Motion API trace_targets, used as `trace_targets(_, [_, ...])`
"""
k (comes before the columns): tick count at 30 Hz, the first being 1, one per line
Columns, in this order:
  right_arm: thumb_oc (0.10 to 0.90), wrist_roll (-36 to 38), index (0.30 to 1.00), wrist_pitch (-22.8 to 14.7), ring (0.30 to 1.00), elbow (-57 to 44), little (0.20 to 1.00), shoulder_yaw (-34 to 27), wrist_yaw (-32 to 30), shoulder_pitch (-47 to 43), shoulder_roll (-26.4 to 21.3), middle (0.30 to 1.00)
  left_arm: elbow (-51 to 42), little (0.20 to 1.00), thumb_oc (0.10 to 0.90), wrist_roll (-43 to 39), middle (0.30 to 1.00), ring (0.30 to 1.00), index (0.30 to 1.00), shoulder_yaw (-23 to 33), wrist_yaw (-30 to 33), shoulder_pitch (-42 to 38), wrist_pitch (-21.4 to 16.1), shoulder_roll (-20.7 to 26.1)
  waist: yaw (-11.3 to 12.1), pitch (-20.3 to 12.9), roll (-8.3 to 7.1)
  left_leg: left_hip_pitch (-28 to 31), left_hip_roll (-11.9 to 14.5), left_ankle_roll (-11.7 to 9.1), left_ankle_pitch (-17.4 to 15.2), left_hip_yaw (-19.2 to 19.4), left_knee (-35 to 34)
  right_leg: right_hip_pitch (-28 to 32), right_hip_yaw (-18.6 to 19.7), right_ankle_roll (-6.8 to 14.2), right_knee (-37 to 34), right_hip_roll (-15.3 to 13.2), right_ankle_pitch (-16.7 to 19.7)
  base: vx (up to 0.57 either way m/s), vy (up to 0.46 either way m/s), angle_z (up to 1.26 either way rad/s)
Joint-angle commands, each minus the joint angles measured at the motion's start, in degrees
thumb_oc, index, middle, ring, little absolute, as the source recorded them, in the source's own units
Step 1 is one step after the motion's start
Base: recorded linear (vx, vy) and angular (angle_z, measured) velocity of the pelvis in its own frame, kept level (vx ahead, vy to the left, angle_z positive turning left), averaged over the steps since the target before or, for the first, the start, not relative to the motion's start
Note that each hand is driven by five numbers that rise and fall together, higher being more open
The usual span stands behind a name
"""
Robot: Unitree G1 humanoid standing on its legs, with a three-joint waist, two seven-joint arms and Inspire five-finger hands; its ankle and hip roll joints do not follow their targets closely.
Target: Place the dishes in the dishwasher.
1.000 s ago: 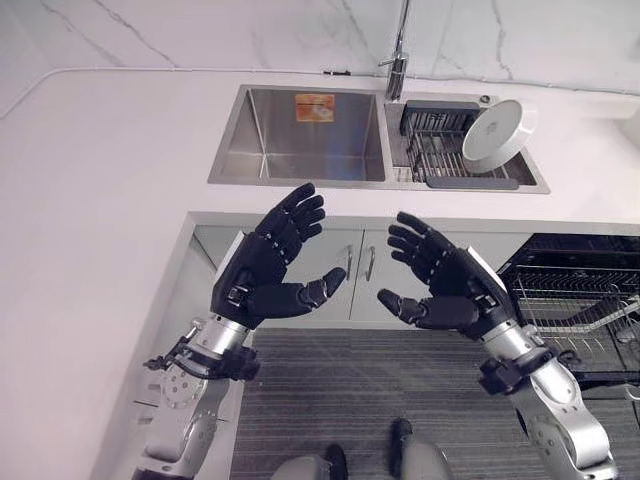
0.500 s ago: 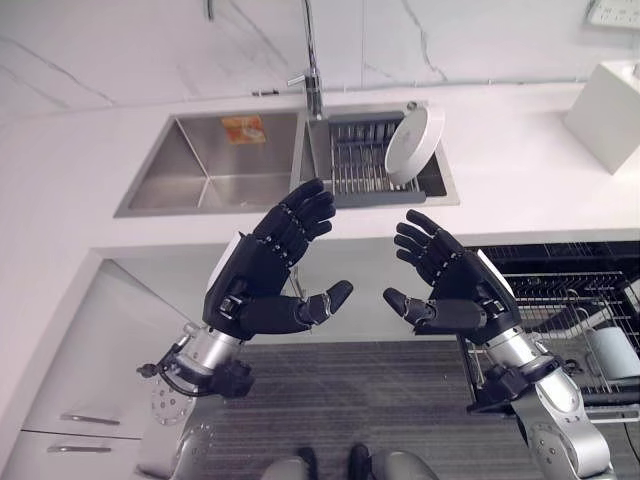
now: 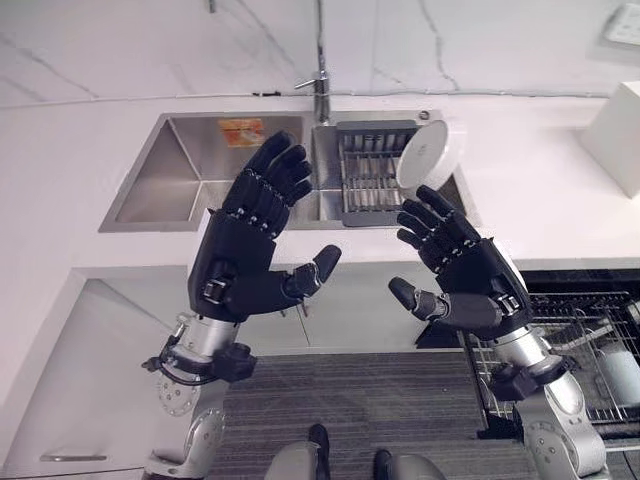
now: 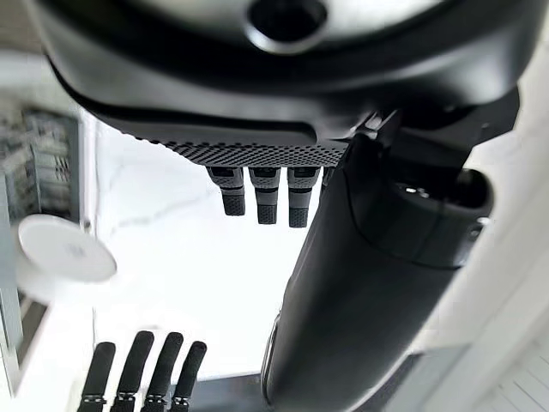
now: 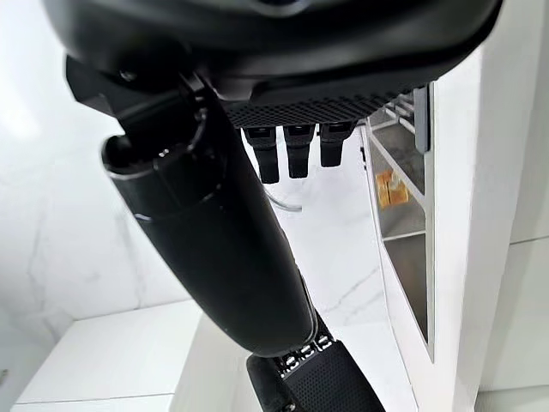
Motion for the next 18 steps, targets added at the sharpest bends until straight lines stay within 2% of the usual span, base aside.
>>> trace_targets(1, [0.800, 1.96, 0.900, -7.01, 0.900, -5.68, 0.900, -2.12, 0.09, -3.68, 0.50, 0.900, -4.67, 0.900, 0.800, -1.45, 0.900, 0.900, 0.900, 1.54, -0.57, -3.73, -3.18, 1.10, 0.07, -3.35, 0.45, 1.49, 2.33, -4.16, -7.45, -1.09, -0.18, 2.62, -5.12, 0.55, -1.37, 1.58, -3.90, 0.15, 0.140, -0.03])
trace_targets(10, [0.800, 1.37, 0.900, -8.17, 0.900, -4.82, 0.900, -1.37, -1.09, -4.96, 1.72, 0.900, -4.59, 0.900, 0.800, 0.29, 0.900, 0.900, 0.900, 1.52, -1.00, -4.23, -1.24, 1.71, 0.79, -3.33, 0.25, 3.08, 1.22, -2.13, -8.87, -0.85, -0.18, 3.60, -5.46, 1.96, -1.37, 0.67, -3.17, 0.08, 0.109, -0.06])
trace_targets(12, [0.800, 0.93, 0.900, -7.74, 0.900, -4.80, 0.900, -1.05, -1.11, -5.21, 1.92, 0.900, -4.48, 0.900, 0.800, 0.55, 0.900, 0.900, 0.900, 1.35, -0.95, -4.60, -0.25, 2.03, 0.62, -3.42, 0.67, 3.74, 1.11, -1.38, -9.46, -0.95, -0.18, 4.07, -5.86, 2.56, -1.37, 0.96, -2.25, 0.09, 0.192, -0.02])
trace_targets(14, [0.800, 0.81, 0.900, -7.74, 0.900, -4.79, 0.900, -0.93, -1.02, -5.32, 2.01, 0.900, -4.28, 0.900, 0.800, 1.51, 0.900, 0.900, 0.900, 1.12, -1.34, -4.72, 1.46, 2.15, 0.40, -3.53, 1.14, 4.02, 1.01, -0.61, -10.04, -1.35, -0.18, 4.63, -6.74, 3.57, -1.07, 1.29, 0.89, 0.08, 0.181, -0.05])
trace_targets(17, [0.800, 0.99, 0.900, -8.15, 0.900, -5.05, 0.900, -0.82, -1.71, -4.61, 2.16, 0.900, -3.42, 0.900, 0.800, 2.05, 0.900, 0.900, 0.900, -0.13, -1.30, -4.95, 2.09, 2.43, -0.55, -3.52, 1.00, 4.25, -0.25, 0.77, -10.87, -2.19, -0.18, -0.53, -4.28, 4.69, 15.76, 2.15, 3.88, 0.08, 0.163, -0.05])
trace_targets(18, [0.800, 0.77, 0.900, -7.88, 0.900, -5.04, 0.900, -0.66, -1.56, -4.37, 2.31, 0.900, -3.12, 0.900, 0.800, 2.29, 0.900, 0.900, 0.900, -0.29, -1.29, -4.77, 1.95, 2.22, -0.88, -3.48, 0.92, 4.43, -0.37, 0.76, -10.99, -2.21, -0.18, -1.99, -3.69, 4.66, 17.07, 2.48, 4.29, 0.07, 0.061, 0.01])
